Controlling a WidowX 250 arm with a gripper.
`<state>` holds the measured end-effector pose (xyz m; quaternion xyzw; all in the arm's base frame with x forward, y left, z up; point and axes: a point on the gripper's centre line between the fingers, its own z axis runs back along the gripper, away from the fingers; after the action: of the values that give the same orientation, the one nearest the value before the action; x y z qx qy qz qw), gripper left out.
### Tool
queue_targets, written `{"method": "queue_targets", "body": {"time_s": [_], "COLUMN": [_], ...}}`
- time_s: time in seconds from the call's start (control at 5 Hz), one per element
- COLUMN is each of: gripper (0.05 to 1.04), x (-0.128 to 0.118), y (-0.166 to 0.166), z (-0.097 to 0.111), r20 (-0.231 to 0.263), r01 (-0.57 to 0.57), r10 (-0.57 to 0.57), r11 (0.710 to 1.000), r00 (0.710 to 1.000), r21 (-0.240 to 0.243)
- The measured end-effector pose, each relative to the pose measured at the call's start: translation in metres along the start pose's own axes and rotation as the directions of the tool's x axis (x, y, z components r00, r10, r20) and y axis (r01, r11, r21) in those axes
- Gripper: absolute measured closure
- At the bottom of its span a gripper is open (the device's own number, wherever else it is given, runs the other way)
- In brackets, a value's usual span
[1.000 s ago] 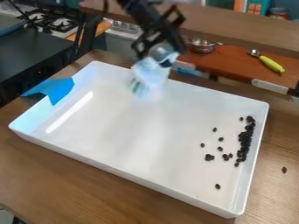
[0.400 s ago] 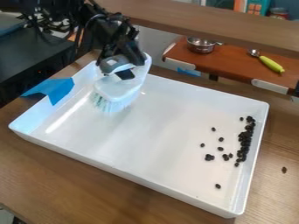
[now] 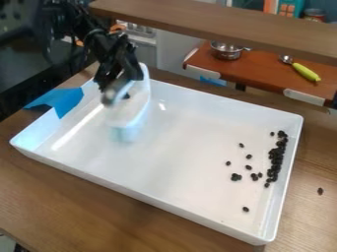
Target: Sweep into pile
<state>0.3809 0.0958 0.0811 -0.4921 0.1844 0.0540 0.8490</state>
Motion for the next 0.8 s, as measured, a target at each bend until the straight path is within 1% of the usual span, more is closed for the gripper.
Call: {"method": "queue_targets", "body": {"time_s": [0.2,0.4,0.6,0.8], "gripper": [0.059,0.067,0.068,0.070], "x": [0.002,0.007,0.000,-0.011], "y": [0.013,0.022,0.014,0.009], "z": [0.003,0.011,0.029,0.044], "r20": [0.018,0.117,0.338,0.509], "r01": [0.006,-0.003,0.005,-0.111], "r10": [-0.007,-0.013,-0.143,-0.230], "r11": [0.998,0.990,0.926,0.824], "r00": [1.000,0.993,0.930,0.830], "r21": [0.055,0.141,0.377,0.555]}}
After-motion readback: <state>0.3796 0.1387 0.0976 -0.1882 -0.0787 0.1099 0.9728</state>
